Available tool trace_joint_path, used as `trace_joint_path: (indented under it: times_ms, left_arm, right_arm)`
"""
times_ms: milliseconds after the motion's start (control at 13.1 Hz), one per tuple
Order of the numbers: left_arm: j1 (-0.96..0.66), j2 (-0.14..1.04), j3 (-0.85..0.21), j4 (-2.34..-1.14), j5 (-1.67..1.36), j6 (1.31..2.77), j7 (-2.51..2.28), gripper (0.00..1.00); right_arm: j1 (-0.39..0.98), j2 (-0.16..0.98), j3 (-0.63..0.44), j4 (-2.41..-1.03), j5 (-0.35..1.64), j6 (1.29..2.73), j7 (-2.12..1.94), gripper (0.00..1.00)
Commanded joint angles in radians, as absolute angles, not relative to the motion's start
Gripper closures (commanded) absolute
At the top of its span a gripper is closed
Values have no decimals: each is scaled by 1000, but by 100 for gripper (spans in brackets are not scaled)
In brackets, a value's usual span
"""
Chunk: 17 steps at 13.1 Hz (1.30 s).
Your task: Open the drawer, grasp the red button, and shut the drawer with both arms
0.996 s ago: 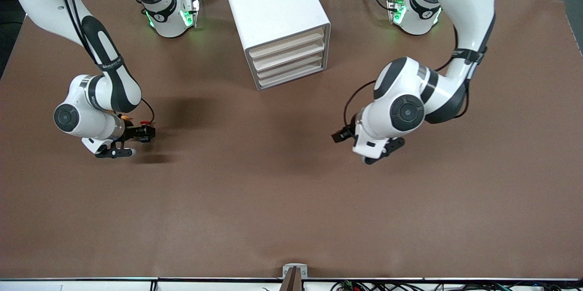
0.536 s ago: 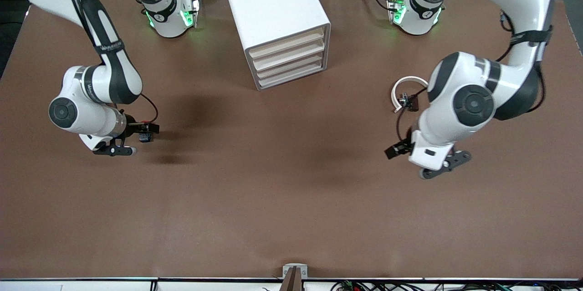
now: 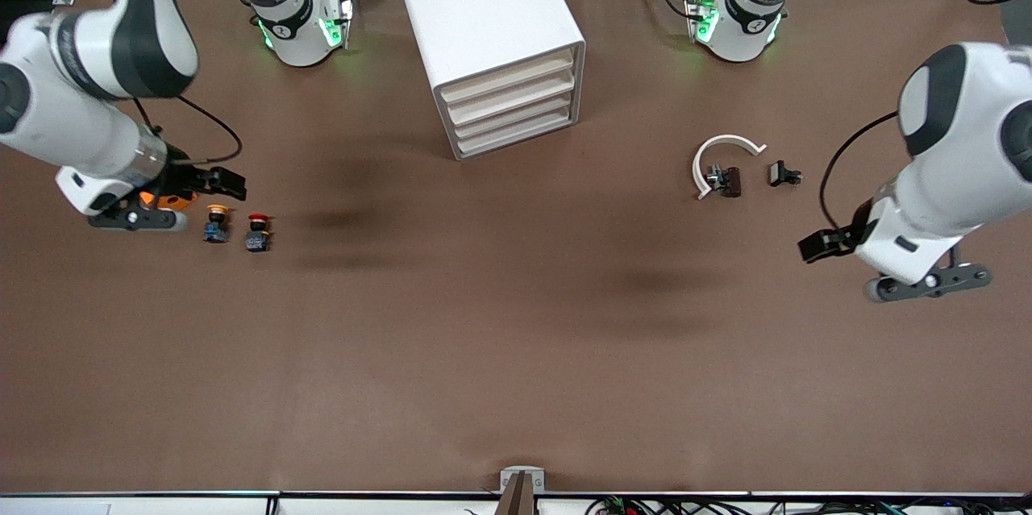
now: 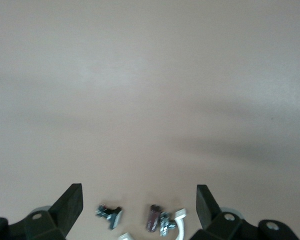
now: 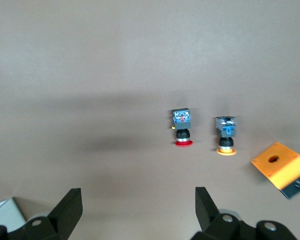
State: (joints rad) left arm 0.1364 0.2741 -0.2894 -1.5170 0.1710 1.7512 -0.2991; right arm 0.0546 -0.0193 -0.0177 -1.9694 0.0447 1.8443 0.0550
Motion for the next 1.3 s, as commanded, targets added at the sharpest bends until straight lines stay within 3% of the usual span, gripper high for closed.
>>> trace_joint_path:
  times_ms: [0, 460, 689, 1226]
  left_arm:
    - [167, 166, -301, -1534, 172, 1680, -223, 0]
    - [163, 11, -289, -1551, 108, 1597, -164, 0]
    - [5, -64, -77, -1611, 23, 1582, -110, 0]
    - [8, -152, -124, -1689, 21, 1534, -123, 0]
  right_arm:
    - [51, -32, -26, -1835, 43, 1711, 66, 0]
    - [18, -64, -28, -1648, 35, 1540, 54, 0]
    - [17, -61, -29, -1597, 3, 1508, 63, 0]
    - [3, -55, -26, -1525, 0, 1443, 55, 0]
